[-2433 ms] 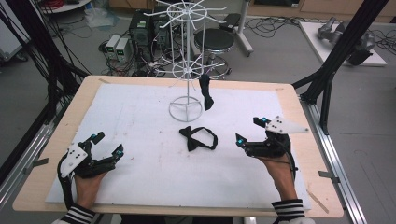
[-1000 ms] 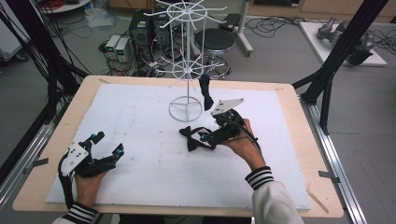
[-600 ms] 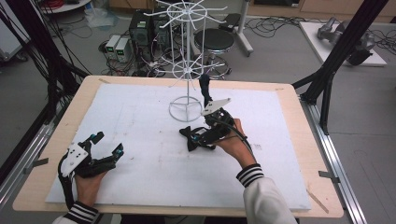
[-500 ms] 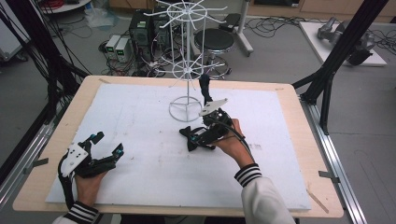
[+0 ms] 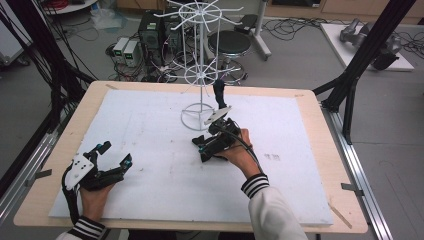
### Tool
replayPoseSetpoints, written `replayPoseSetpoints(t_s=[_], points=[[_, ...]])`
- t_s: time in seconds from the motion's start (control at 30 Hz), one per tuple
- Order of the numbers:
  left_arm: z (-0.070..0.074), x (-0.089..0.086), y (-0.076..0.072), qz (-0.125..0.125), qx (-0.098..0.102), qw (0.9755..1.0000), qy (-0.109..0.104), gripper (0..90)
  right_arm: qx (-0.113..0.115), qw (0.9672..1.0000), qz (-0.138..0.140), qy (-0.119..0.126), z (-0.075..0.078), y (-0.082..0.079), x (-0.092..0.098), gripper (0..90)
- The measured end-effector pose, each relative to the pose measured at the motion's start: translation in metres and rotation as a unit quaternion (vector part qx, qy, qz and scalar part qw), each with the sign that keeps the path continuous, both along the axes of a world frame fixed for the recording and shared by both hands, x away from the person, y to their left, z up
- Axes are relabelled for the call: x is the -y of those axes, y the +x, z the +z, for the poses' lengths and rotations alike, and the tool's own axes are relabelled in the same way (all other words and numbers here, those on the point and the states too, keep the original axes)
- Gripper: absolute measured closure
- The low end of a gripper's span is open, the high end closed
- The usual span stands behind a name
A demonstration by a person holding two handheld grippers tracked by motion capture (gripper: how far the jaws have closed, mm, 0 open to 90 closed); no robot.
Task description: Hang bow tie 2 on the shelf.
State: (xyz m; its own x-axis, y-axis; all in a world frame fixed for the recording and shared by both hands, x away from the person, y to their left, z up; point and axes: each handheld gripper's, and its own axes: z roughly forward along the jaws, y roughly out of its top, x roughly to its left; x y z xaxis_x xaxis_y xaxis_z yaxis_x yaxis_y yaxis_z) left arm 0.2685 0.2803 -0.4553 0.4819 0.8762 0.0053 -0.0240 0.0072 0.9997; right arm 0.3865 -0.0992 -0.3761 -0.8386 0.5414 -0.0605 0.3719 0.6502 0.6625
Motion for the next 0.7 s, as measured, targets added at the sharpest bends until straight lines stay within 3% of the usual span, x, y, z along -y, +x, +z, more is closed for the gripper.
replayPoseSetpoints(t_s=[0.3,0.7], points=[[0.000,0.000,0.000,0.000,0.000,1.0000,0.000,13.9,-0.019,0.9995,-0.019,-0.016,-0.009,0.005,-0.011,14.1],[0.000,0.000,0.000,0.001,0.000,1.0000,-0.002,13.9,-0.045,0.9964,-0.052,-0.050,-0.027,0.012,-0.029,15.4]])
